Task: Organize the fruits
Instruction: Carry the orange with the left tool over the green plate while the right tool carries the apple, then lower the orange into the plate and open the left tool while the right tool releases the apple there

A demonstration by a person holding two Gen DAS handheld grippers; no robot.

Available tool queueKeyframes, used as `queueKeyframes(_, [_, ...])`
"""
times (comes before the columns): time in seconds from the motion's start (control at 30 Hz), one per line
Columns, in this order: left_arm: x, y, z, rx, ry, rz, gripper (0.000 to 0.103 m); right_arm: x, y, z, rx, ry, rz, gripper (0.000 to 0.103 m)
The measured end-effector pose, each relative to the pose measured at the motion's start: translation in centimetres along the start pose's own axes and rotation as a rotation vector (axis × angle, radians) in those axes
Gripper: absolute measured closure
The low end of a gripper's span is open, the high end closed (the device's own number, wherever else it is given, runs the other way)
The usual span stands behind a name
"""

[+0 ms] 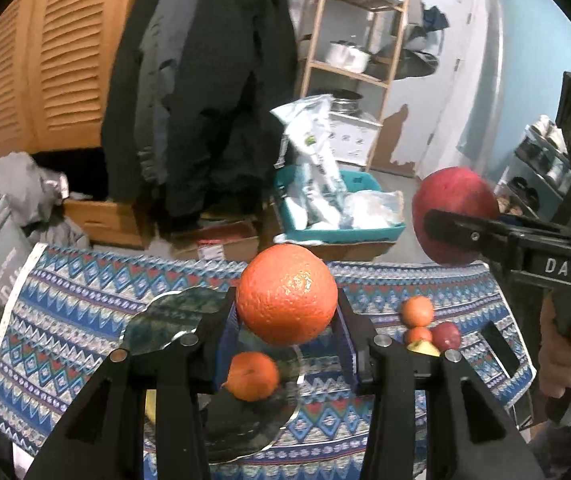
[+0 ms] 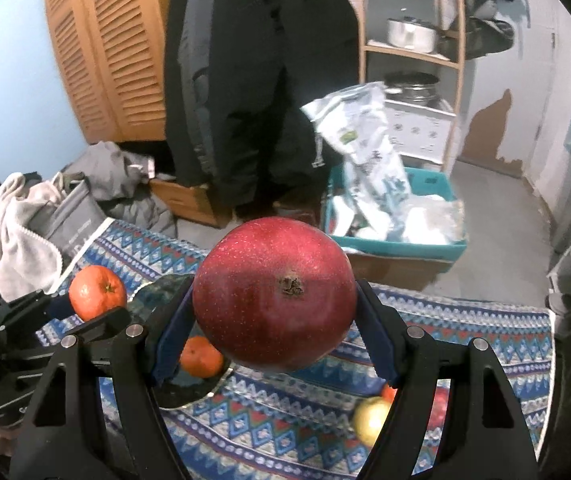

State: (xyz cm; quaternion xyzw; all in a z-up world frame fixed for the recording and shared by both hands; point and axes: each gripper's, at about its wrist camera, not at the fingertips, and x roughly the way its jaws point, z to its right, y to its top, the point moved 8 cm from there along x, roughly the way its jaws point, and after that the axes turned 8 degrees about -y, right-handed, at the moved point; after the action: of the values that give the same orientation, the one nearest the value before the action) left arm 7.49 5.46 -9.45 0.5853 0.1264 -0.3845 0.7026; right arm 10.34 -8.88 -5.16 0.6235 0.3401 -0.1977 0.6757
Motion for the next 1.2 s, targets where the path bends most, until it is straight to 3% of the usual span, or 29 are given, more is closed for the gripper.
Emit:
queueKeyframes(0.6, [6.2,-5.5,-10.4,-0.188,0.131,-0.167,0.059,9.0,-1.8,-7.1,-0.027,0.115,-0.157,0.027])
queueKeyframes(1.2, [10.6,-8.0,-12.0,-0.268,0.13,-0.263,0.058,13.4,-5.3,-7.7,-0.068,0.105,-0.269,0.027])
